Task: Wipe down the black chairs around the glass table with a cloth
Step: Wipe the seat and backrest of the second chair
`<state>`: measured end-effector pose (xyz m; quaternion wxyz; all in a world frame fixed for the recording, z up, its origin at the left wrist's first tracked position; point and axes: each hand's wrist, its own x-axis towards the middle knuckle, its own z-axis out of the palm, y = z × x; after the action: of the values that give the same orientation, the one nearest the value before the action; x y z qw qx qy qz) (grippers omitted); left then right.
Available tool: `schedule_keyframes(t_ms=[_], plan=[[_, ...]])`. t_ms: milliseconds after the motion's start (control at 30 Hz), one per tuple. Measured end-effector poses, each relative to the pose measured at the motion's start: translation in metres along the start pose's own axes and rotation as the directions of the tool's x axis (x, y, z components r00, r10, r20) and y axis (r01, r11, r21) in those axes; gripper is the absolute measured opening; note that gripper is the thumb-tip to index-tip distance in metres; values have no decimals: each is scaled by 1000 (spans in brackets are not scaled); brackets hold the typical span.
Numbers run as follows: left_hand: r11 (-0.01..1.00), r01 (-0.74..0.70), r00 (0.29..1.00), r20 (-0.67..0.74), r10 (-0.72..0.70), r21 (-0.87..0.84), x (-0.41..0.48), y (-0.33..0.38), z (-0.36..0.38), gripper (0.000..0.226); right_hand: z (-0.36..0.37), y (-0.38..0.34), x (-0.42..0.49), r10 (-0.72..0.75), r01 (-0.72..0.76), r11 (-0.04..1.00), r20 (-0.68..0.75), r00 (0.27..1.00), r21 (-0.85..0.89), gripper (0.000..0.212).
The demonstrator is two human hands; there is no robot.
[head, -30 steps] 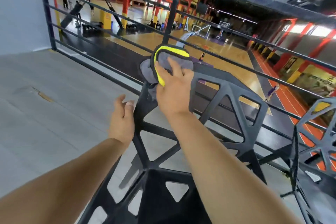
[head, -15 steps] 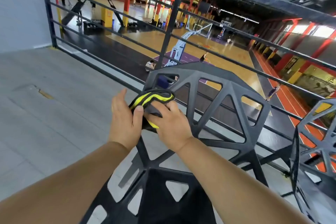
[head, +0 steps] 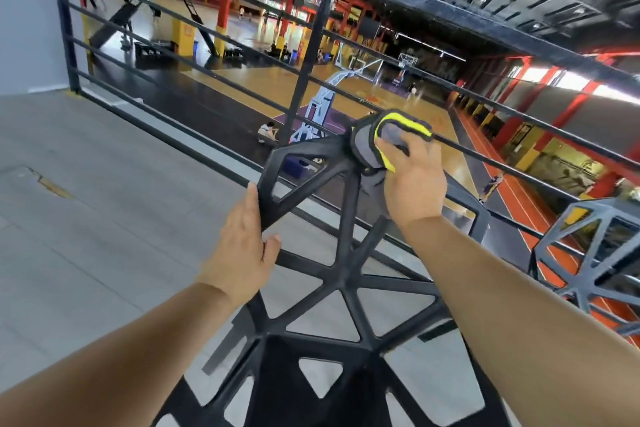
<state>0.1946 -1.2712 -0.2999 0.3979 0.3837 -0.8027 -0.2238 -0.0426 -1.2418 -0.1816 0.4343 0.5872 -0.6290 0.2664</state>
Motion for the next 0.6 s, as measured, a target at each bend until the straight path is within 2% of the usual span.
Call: schedule_keyframes(t_ms=[33,100,133,167,233,267,433,600], plan=[[1000,16,1000,23,-16,11,0,-1,1,77,-3,-8,8,-9,11,999,-50,999,47,53],[993,11,1000,8,-12,118,1,-3,3,75,1,-37,20,-218,221,967,-39,975,124,49],[982,-17,1000,0,17,188,1,-7,5,75,6,-55,22,-318,311,942,40,947,127,49],[967,-52,999,3,53,248,2,-9,7,76,12,-70,20,-355,340,933,147,923,118,53],[932,-112,994,24,111,345,3,-10,9,75,22,-83,18,-277,267,961,284,918,72,63],[913,-145,989,32,143,382,3,-9,10,73,26,-81,18,-240,238,970,298,924,44,64],[846,-209,973,21,229,490,2,-12,13,68,28,-60,14,-189,199,980,297,936,-3,62],[760,-364,925,111,365,539,2,-16,15,63,26,-27,9,8,-2,1000,313,950,-21,57]])
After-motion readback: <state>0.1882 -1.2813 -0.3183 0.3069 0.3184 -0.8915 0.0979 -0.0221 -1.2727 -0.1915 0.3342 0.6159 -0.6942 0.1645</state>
